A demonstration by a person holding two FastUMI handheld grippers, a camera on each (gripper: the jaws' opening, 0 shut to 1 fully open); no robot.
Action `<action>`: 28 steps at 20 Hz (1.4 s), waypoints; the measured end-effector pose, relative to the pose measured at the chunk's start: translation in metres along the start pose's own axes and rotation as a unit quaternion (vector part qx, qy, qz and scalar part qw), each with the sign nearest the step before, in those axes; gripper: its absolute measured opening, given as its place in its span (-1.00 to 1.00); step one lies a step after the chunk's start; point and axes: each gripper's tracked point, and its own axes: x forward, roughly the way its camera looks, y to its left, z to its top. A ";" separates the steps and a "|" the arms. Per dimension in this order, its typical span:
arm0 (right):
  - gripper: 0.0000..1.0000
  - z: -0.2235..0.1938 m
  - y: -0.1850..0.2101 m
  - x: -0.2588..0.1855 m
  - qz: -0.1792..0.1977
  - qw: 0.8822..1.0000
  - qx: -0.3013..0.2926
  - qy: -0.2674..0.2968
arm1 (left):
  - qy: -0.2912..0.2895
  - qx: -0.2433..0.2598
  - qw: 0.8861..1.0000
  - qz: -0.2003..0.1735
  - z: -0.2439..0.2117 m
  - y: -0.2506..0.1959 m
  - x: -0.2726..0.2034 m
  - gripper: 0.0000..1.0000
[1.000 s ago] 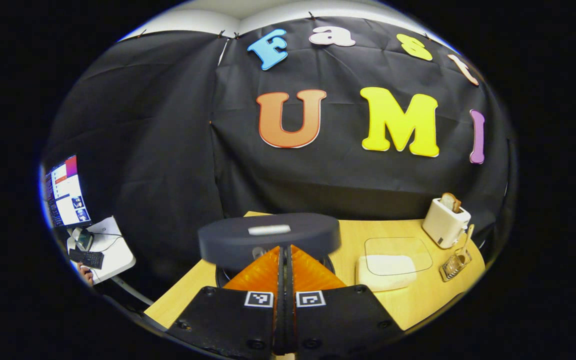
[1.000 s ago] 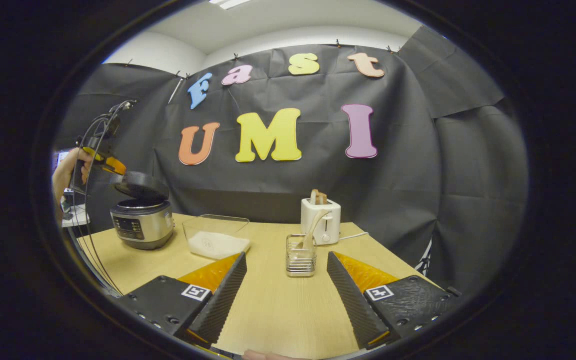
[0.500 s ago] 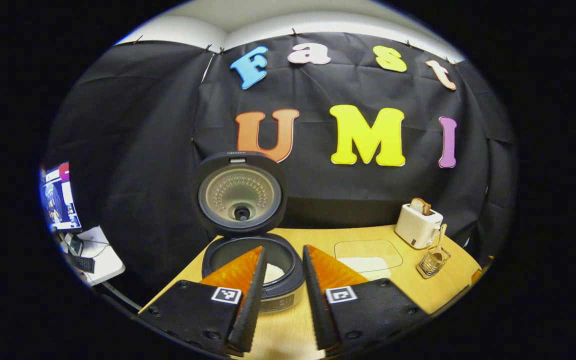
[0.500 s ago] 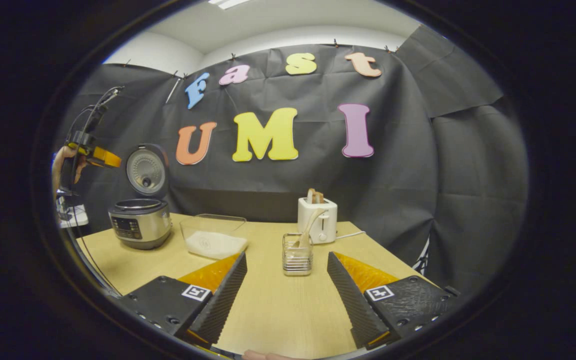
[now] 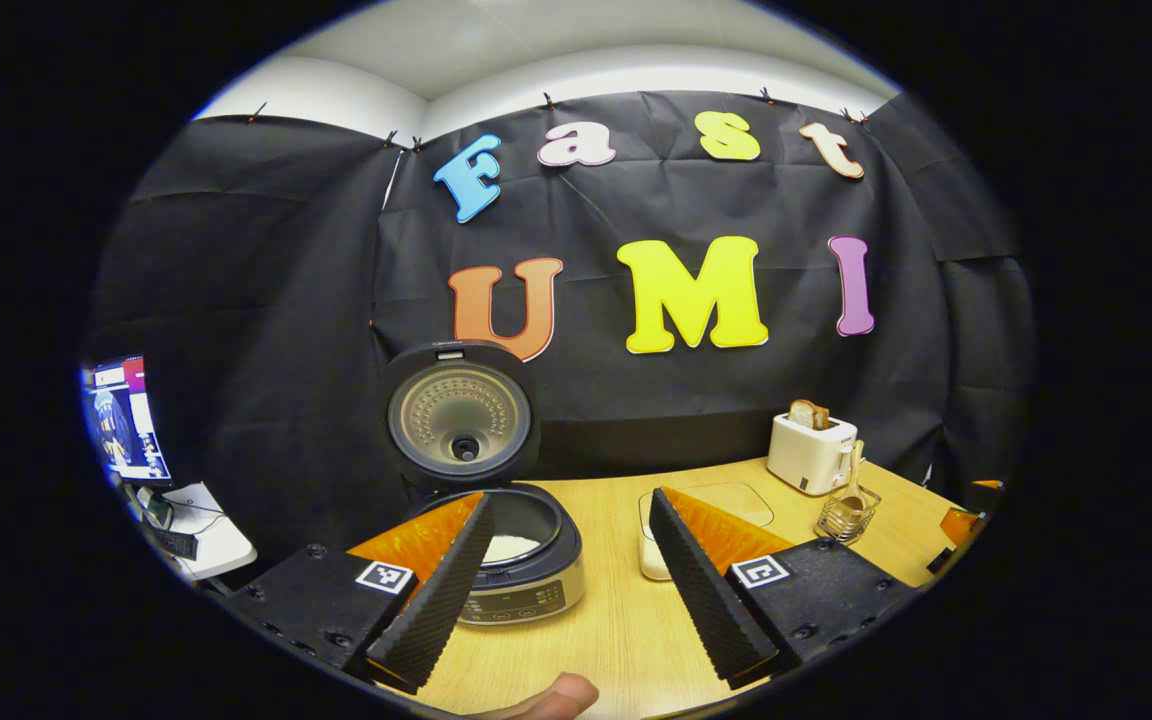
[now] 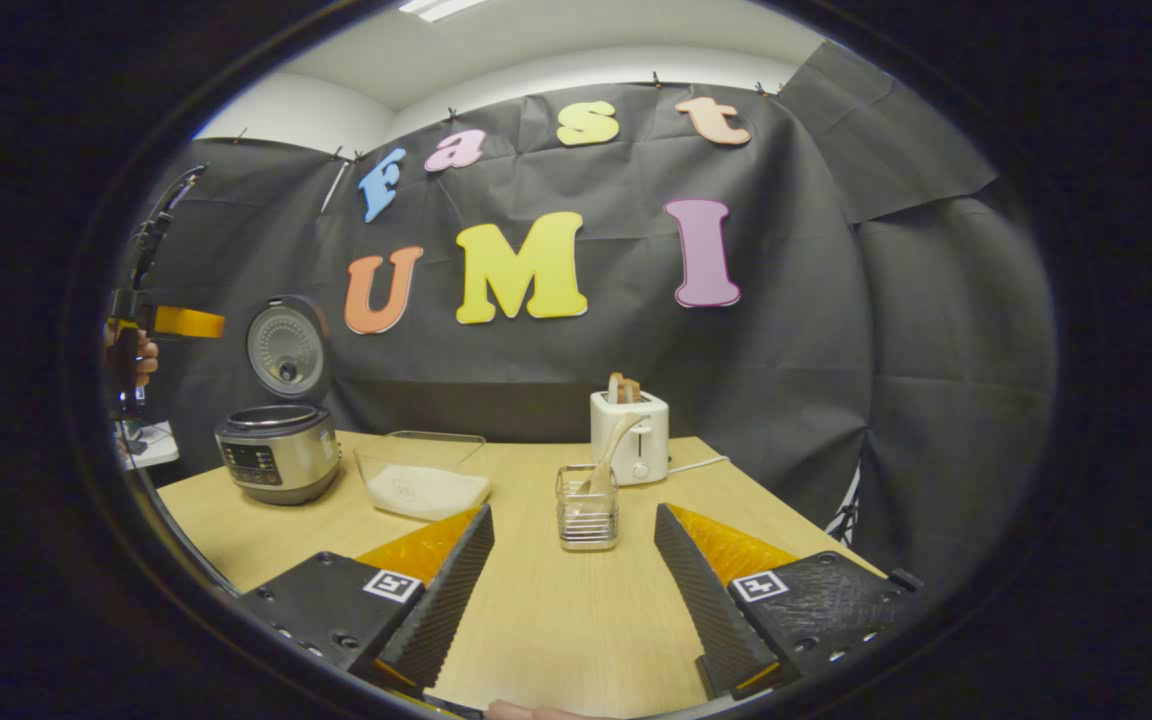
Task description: Close the left gripper, press the button to open the rice cooker; take a wooden spoon from the chopstick holder with the right hand, scoop a spoonful of rice and pour it into the rice cooker, then put the wooden spoon back into the chopstick holder.
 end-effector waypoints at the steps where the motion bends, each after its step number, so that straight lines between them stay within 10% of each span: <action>1: 0.94 0.001 -0.003 0.002 -0.002 1.000 0.001 0.002 | -0.003 -0.003 1.000 -0.003 -0.002 -0.004 -0.003 0.99; 28: 0.94 0.018 -0.037 0.189 -0.012 0.998 0.000 0.068 | -0.019 0.024 0.997 -0.075 -0.069 -0.108 0.040 0.99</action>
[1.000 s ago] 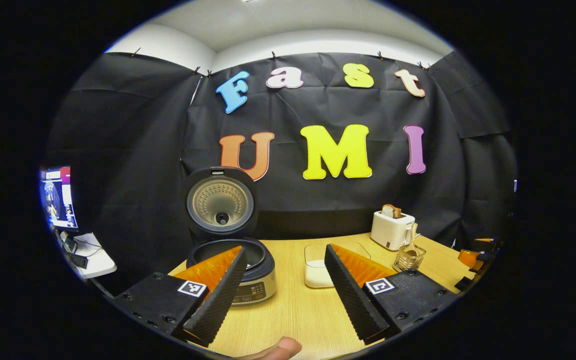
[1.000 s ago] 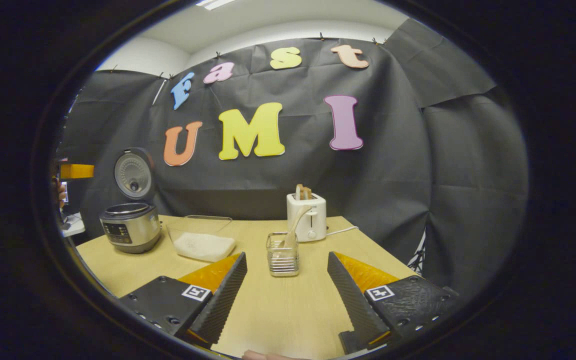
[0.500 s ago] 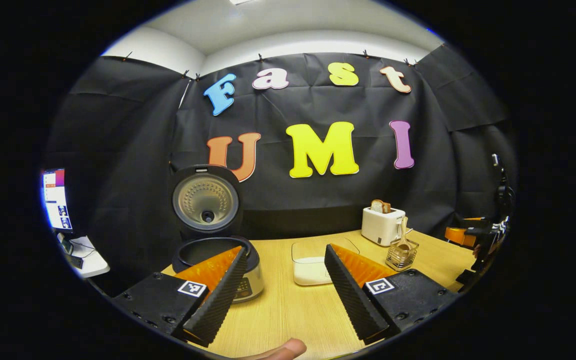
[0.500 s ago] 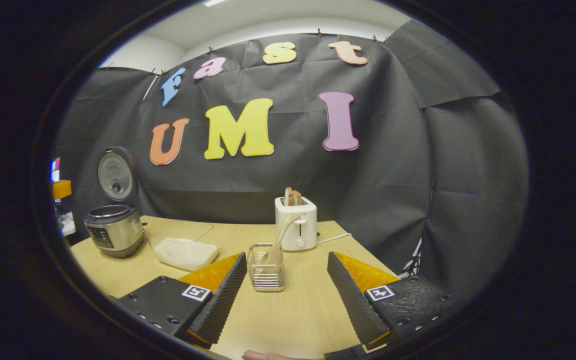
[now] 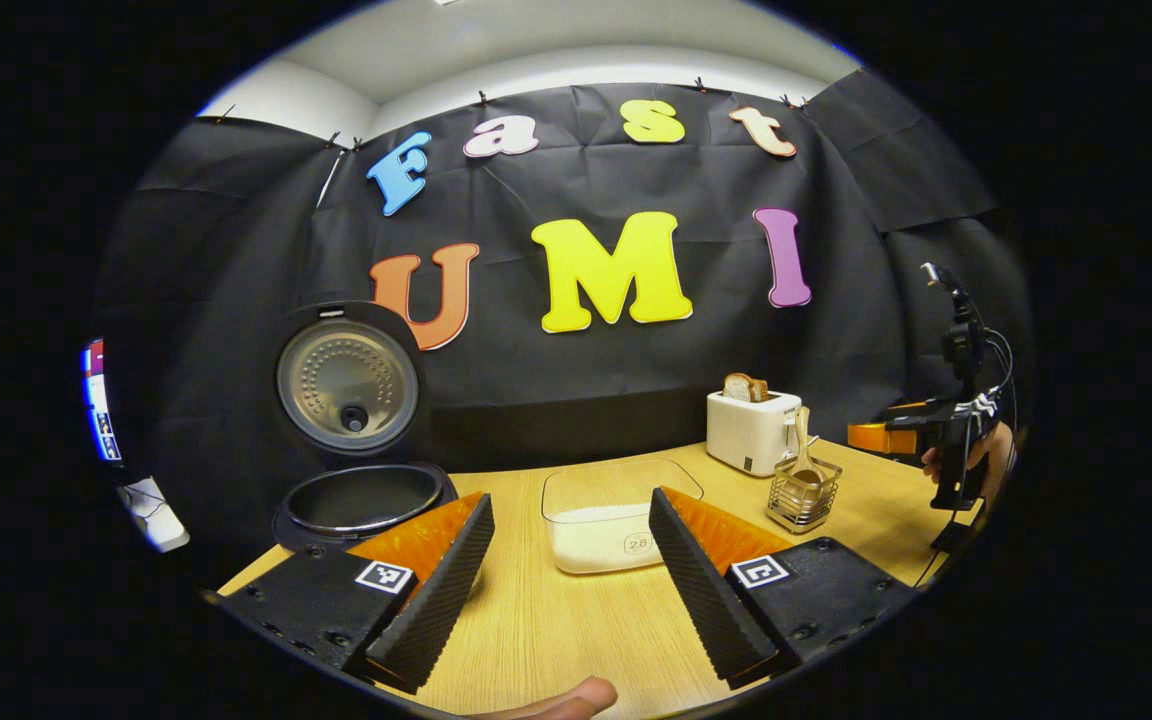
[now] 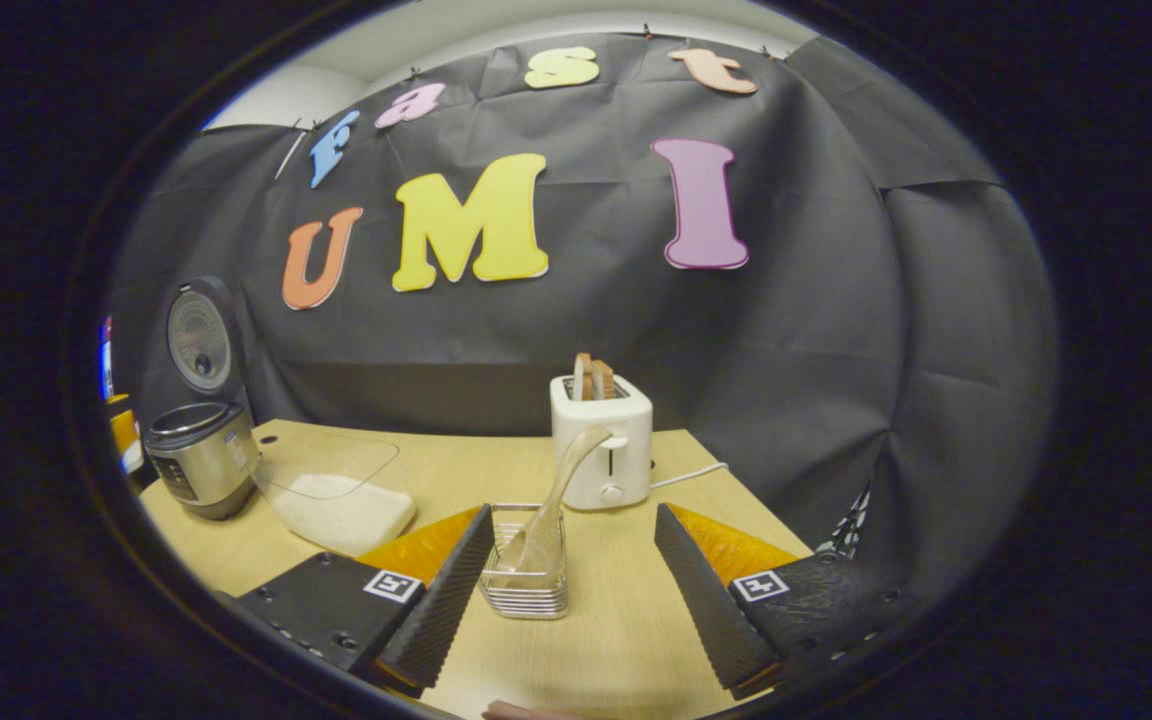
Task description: Close the left gripper, press the button to open the rice cooker; take a wooden spoon from the chopstick holder with the right hand, scoop a spoonful of rice and pour it into the rice cooker, then put the wooden spoon back into the chopstick holder.
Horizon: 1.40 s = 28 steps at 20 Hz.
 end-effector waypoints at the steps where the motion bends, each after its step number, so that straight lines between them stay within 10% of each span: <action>1: 0.92 -0.004 0.002 0.012 0.004 1.000 0.000 0.010 | 0.000 0.001 1.000 -0.003 -0.001 -0.003 0.005 0.99; 17: 0.79 -0.011 0.025 0.141 0.041 0.989 0.063 0.124 | 0.013 0.027 1.000 -0.003 -0.018 0.003 0.041 0.98; 28: -0.24 -0.021 0.026 0.175 0.036 0.976 0.106 0.188 | 0.024 0.022 0.999 -0.008 -0.035 0.004 0.041 0.98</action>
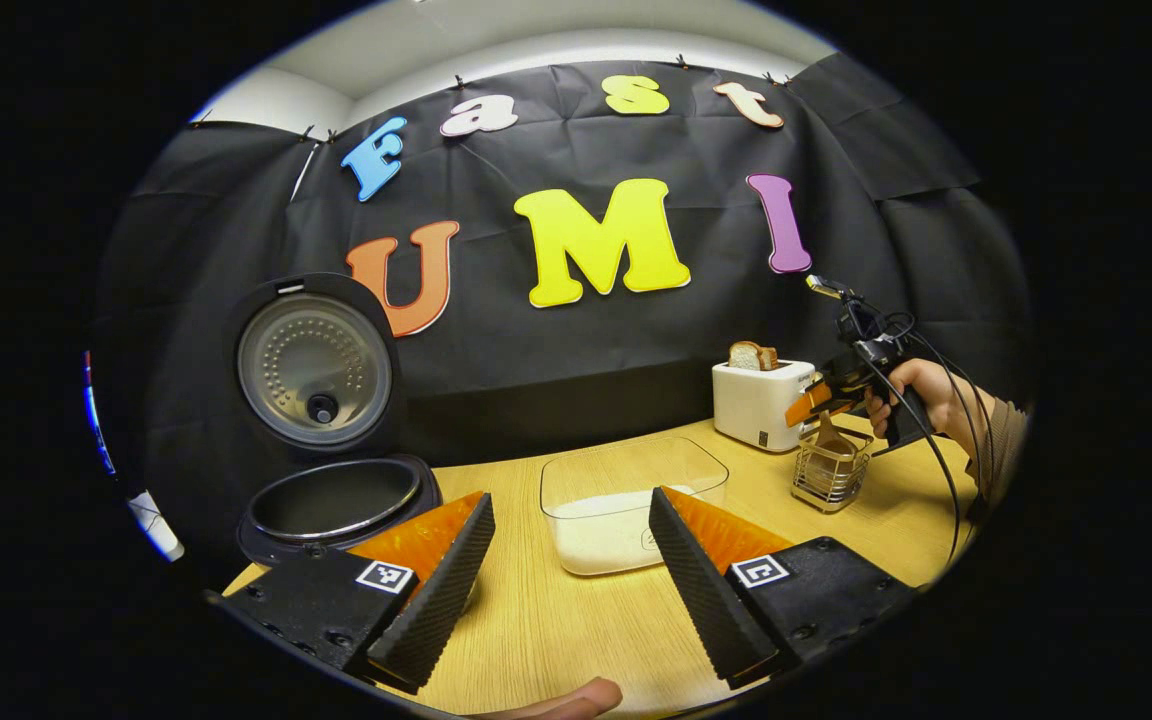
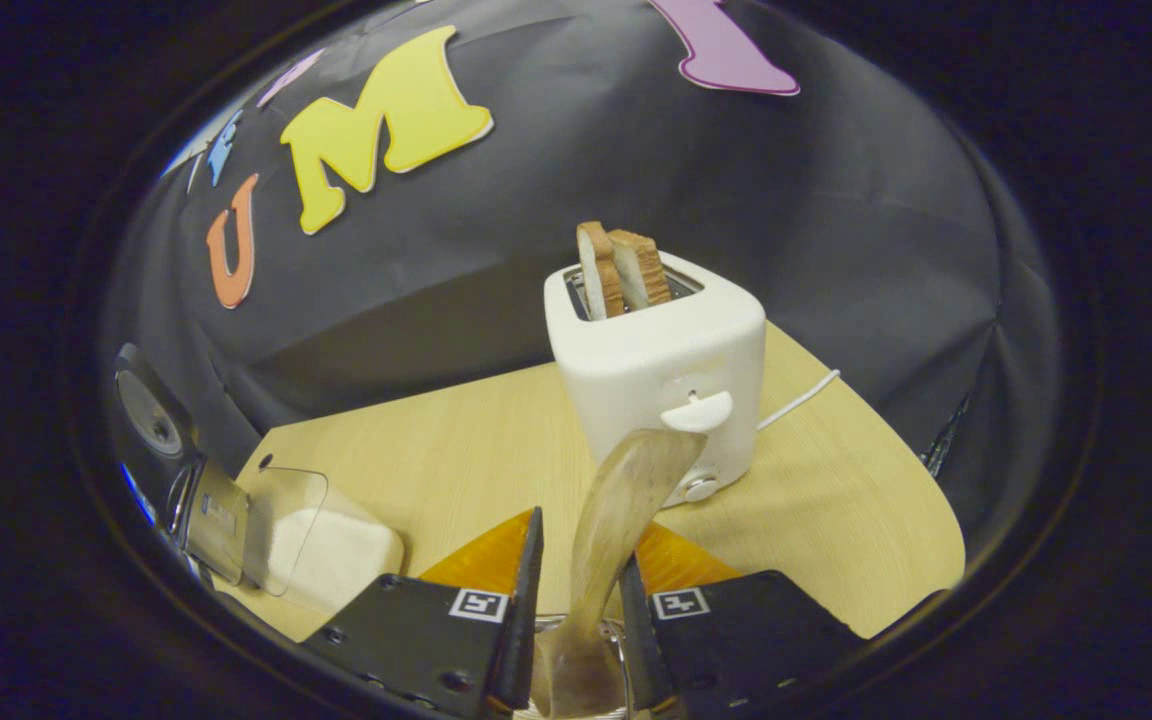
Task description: Close the left gripper, press the button to open the rice cooker; take a wooden spoon from the chopstick holder with the right hand, scoop a spoonful of rice and pour it into the rice cooker, then put the wooden spoon back into the chopstick holder.
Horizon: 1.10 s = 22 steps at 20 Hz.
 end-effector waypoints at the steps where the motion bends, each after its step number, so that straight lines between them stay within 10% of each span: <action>1: -0.25 0.000 0.000 0.002 -0.002 1.000 -0.005 0.001 | -0.001 -0.002 1.000 0.001 -0.001 0.001 -0.002 0.98; 22: -0.77 0.007 0.010 -0.028 0.002 0.999 -0.049 -0.008 | -0.003 -0.018 1.000 0.006 -0.009 0.014 -0.017 0.98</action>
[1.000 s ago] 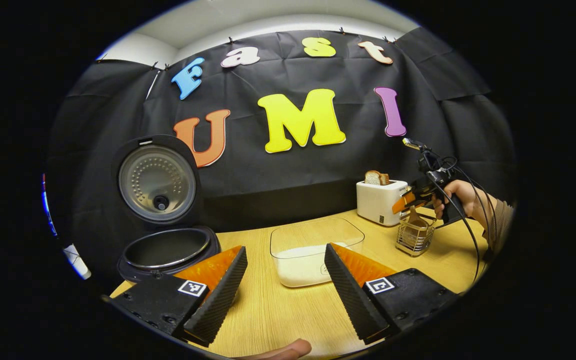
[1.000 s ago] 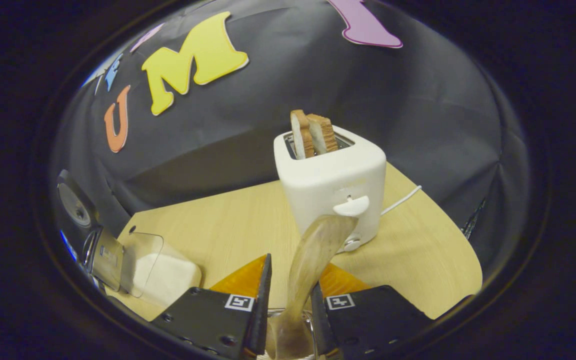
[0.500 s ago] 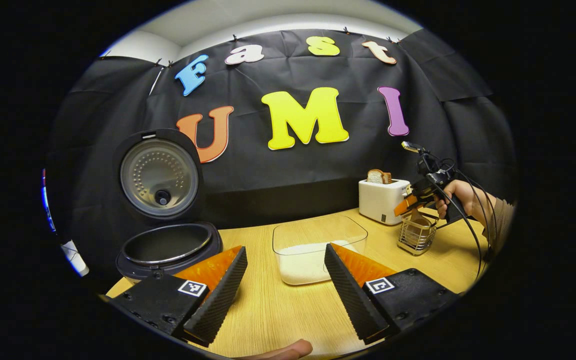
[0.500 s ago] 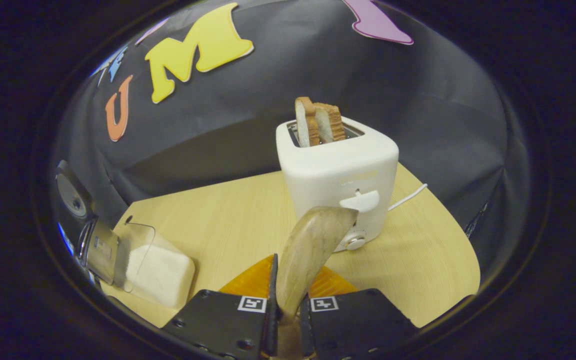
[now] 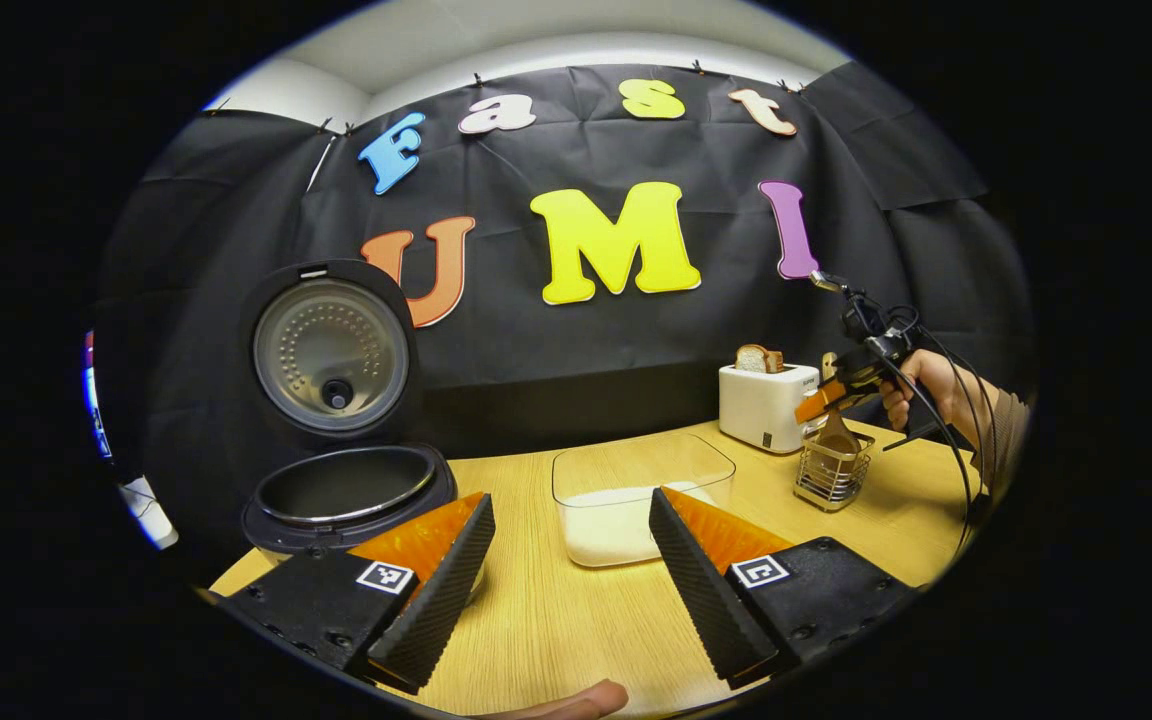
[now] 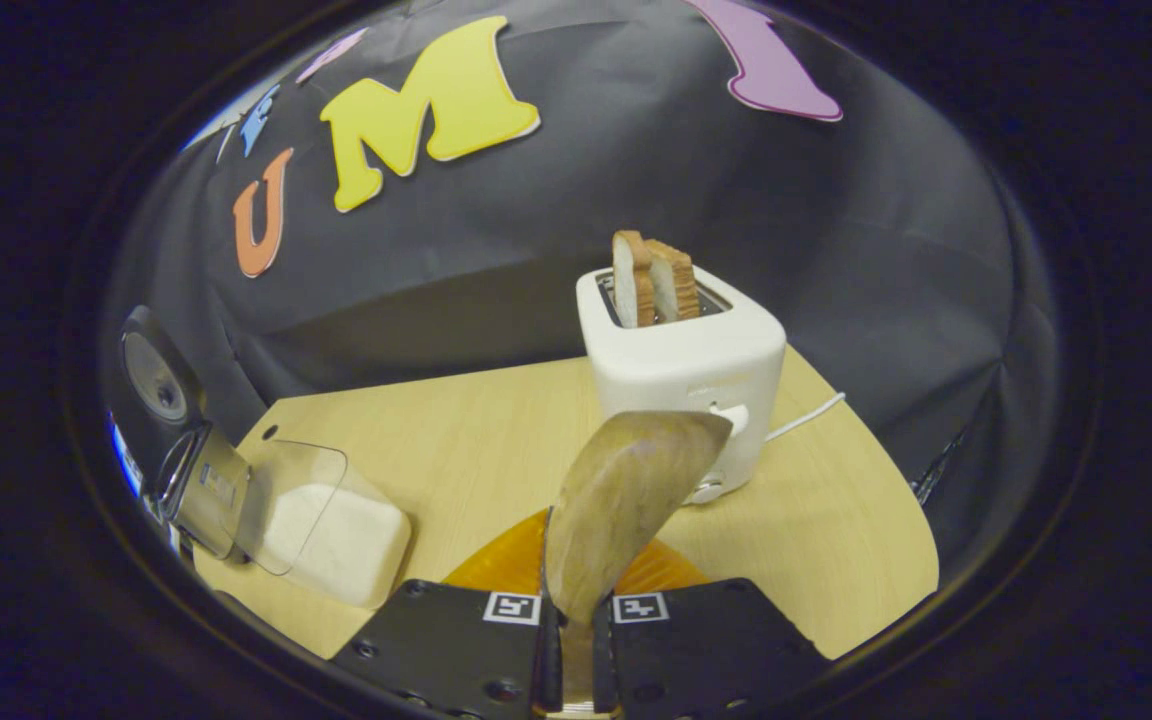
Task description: Close the left gripper, press the button to open the rice cooker; take a wooden spoon from the chopstick holder with the right hand, scoop a spoonful of rice and pour it into the rice cooker, then put the wooden spoon back into the chopstick holder.
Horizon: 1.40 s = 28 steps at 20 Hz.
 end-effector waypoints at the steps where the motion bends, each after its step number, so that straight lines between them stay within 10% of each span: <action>1: -0.77 0.002 0.001 -0.006 -0.001 1.000 0.000 -0.005 | 0.000 -0.002 1.000 0.000 -0.001 0.002 -0.002 0.98; 11: -0.77 0.046 0.037 -0.069 -0.058 0.993 -0.060 -0.088 | -0.010 -0.029 1.000 -0.003 -0.013 0.036 -0.021 0.98; 28: -0.77 0.049 0.268 -0.017 0.006 0.982 -0.134 -0.131 | -0.043 -0.042 0.997 0.039 -0.020 0.111 -0.042 0.98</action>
